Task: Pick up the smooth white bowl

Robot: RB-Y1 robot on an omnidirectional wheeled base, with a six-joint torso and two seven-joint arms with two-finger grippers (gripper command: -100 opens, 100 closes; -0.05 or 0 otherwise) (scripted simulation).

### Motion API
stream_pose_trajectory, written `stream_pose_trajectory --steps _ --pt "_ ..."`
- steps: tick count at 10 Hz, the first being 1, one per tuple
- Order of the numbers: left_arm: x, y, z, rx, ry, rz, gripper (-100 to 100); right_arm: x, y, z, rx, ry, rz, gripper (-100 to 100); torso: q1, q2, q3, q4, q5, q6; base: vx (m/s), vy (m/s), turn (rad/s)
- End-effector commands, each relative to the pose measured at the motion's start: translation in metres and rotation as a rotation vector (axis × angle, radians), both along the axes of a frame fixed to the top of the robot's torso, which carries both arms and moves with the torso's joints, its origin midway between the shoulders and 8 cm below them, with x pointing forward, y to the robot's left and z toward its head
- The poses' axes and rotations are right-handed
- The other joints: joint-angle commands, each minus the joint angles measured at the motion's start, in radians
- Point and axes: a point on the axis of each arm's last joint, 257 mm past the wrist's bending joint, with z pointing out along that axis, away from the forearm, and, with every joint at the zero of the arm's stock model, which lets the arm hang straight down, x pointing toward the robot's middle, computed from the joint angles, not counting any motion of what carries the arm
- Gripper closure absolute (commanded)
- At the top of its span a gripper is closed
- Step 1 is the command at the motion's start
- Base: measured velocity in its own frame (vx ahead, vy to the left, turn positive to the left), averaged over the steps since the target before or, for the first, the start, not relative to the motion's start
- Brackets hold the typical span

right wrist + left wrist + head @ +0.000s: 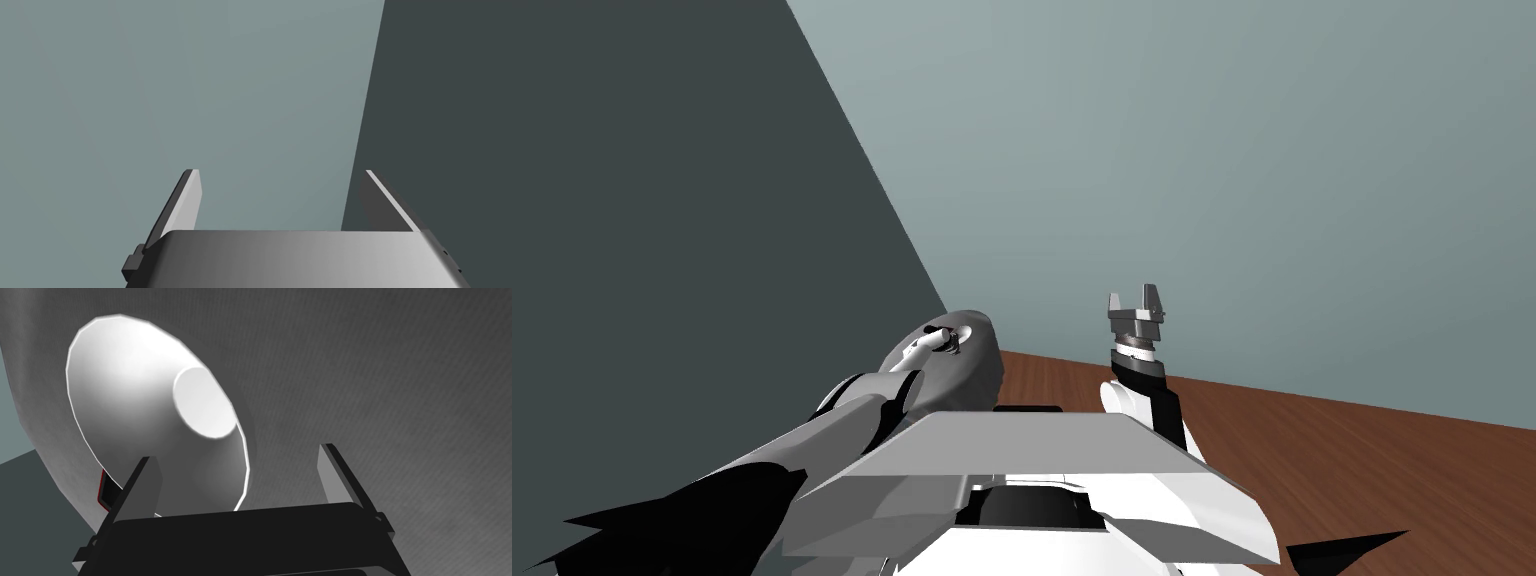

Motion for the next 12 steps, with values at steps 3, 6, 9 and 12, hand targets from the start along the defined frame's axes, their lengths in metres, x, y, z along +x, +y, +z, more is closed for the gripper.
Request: stream_pose_trajectory --steps 3,6,9,12 --pt "-0.003 -0.009 -0.007 0.002 -0.003 -0.047 -100 0.000 0.000 0.000 0.000 0.000 0.000 0 0.000 0.001 0.001 0.000 0.000 0.000 0.077 -0.033 0.118" --pt "-0.004 -0.012 -0.009 0.002 -0.004 -0.063 -100 0.000 0.000 0.000 0.000 0.000 0.000 0 0.000 0.001 0.001 0.000 0.000 0.000 0.065 -0.031 0.095" --pt "-0.005 -0.013 -0.009 0.001 -0.001 -0.065 100 0.000 0.000 0.000 0.000 0.000 0.000 0 0.003 0.006 0.004 0.002 0.000 0.001 0.002 -0.001 -0.001" --pt "-0.005 -0.013 -0.009 0.001 -0.002 -0.064 0 0.000 0.000 0.000 0.000 0.000 0.000 0 0.003 0.007 0.004 0.002 0.000 0.001 0.000 0.000 0.000"
